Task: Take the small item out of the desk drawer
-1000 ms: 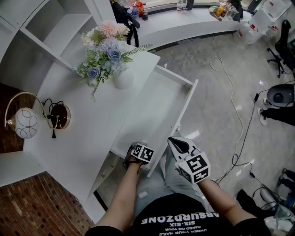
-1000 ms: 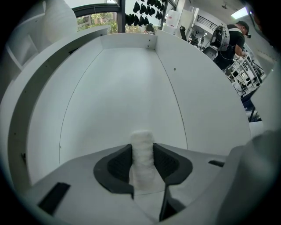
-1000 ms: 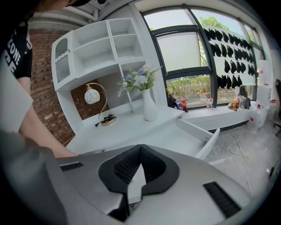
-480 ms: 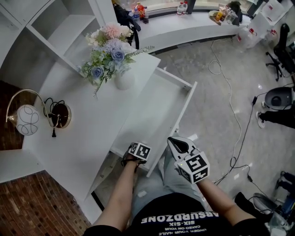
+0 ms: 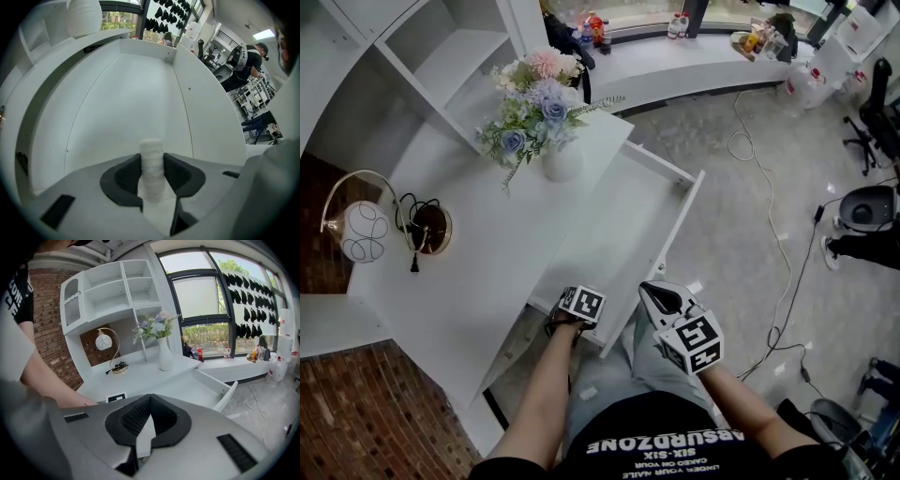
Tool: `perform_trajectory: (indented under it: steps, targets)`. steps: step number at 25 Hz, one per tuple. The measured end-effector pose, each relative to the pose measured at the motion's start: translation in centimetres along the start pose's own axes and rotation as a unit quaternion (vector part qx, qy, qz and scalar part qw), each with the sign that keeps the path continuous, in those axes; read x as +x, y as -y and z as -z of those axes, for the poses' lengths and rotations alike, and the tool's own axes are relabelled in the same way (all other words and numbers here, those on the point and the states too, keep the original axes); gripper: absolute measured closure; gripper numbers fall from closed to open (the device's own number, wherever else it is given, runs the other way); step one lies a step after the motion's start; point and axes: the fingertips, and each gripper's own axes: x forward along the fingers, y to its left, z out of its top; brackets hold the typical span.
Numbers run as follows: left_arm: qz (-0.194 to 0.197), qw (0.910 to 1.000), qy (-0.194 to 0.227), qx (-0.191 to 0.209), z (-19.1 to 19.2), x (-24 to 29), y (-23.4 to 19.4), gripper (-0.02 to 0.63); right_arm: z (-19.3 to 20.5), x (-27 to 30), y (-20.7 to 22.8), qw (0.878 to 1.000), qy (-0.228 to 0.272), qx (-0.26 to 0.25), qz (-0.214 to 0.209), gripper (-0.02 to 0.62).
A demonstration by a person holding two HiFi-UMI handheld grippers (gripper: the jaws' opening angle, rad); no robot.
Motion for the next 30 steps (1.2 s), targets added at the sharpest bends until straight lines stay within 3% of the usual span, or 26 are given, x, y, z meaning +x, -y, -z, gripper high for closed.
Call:
perform_trajectory:
  steps: [22,30]
  targets:
    - [0.006,0.998,0.06,-0.016,-1.2,-3.9,1.5,0.459,0.0,-1.2,-1.9,1.0,0.012,-0.017,-0.008,0.598]
    - [-0.011,0.9967,0.075,-0.029,-1.0,-6.5,1.2,0.459,0.0,-1.9,-2.2,1.0,0.016,-0.019,-0.005,0.598]
